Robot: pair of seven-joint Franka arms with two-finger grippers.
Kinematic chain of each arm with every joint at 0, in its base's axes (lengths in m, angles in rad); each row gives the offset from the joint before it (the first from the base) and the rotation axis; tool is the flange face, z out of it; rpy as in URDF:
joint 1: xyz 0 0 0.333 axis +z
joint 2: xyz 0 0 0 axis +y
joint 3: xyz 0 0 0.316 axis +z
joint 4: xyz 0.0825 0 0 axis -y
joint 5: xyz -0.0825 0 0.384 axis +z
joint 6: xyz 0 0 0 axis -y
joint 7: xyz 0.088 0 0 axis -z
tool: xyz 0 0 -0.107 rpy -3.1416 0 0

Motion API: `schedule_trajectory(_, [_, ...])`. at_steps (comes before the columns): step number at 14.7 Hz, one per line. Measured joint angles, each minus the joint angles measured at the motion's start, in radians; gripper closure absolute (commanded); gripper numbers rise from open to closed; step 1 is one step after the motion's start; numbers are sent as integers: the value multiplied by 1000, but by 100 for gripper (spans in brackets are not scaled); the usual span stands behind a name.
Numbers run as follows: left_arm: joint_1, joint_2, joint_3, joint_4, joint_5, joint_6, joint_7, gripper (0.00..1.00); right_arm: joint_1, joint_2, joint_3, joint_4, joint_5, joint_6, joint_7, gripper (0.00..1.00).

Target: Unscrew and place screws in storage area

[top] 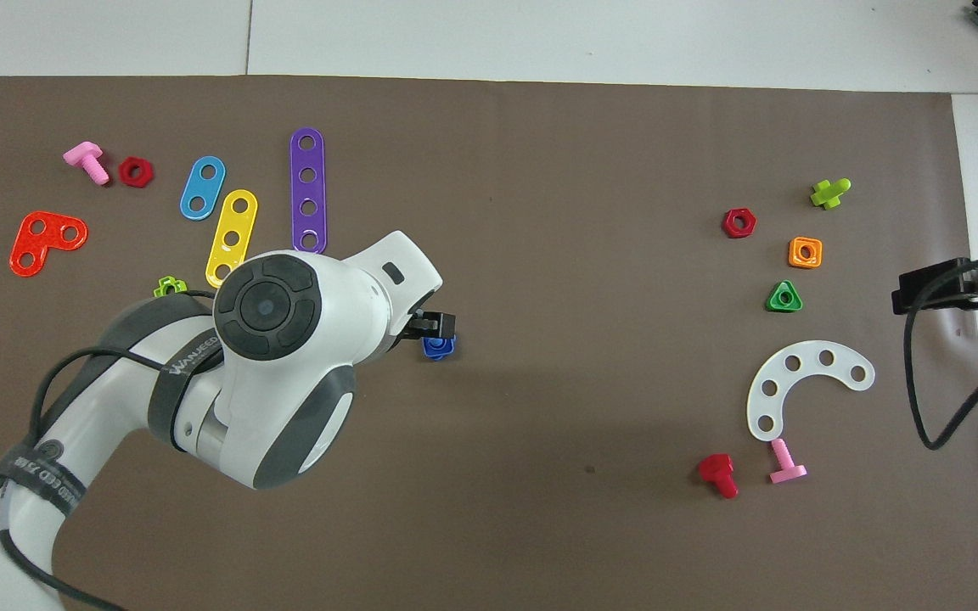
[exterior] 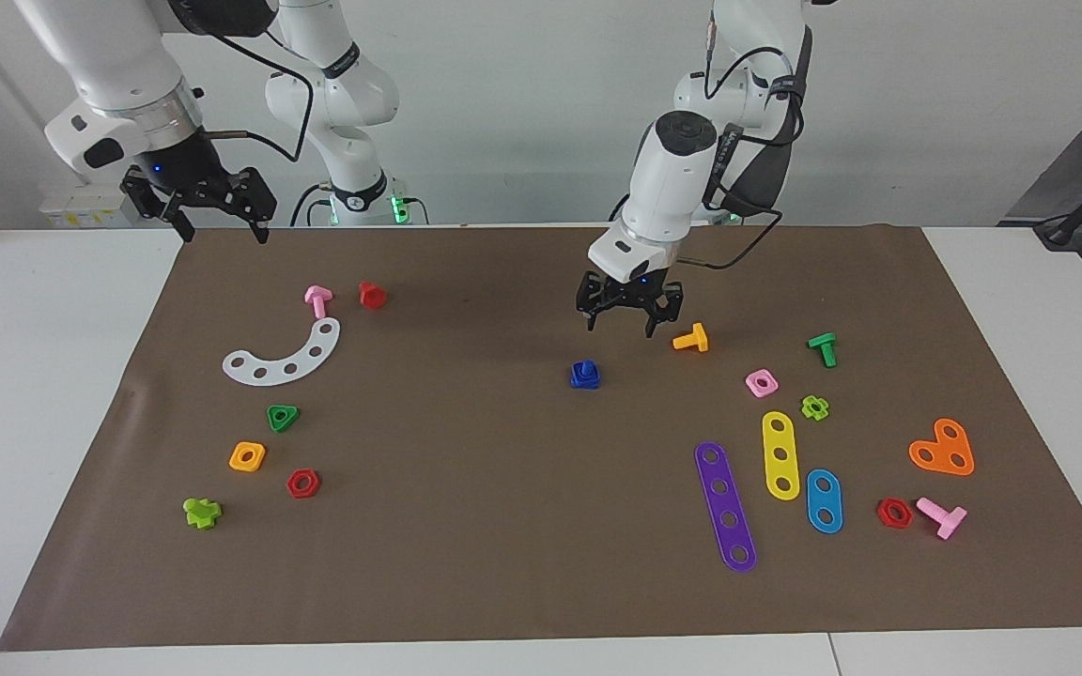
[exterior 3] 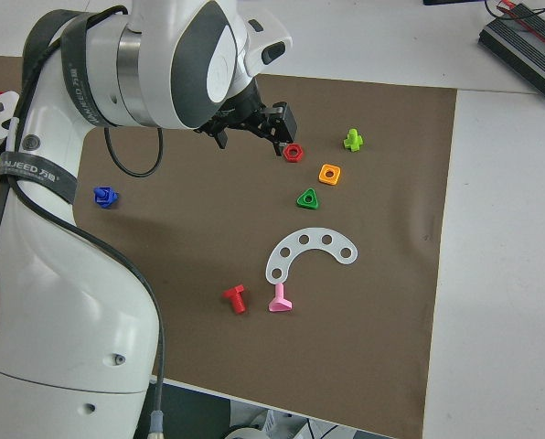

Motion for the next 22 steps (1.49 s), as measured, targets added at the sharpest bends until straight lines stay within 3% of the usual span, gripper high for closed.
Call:
schedule_trajectory(6, [-22,80,-9,-4,0,61,-10,1,0,0,0,0,0,0,0,0])
schedule_trajectory(22, [-66,189,-7,-23,19,131,-40,8,1,0,0,-9,0,10,59,0])
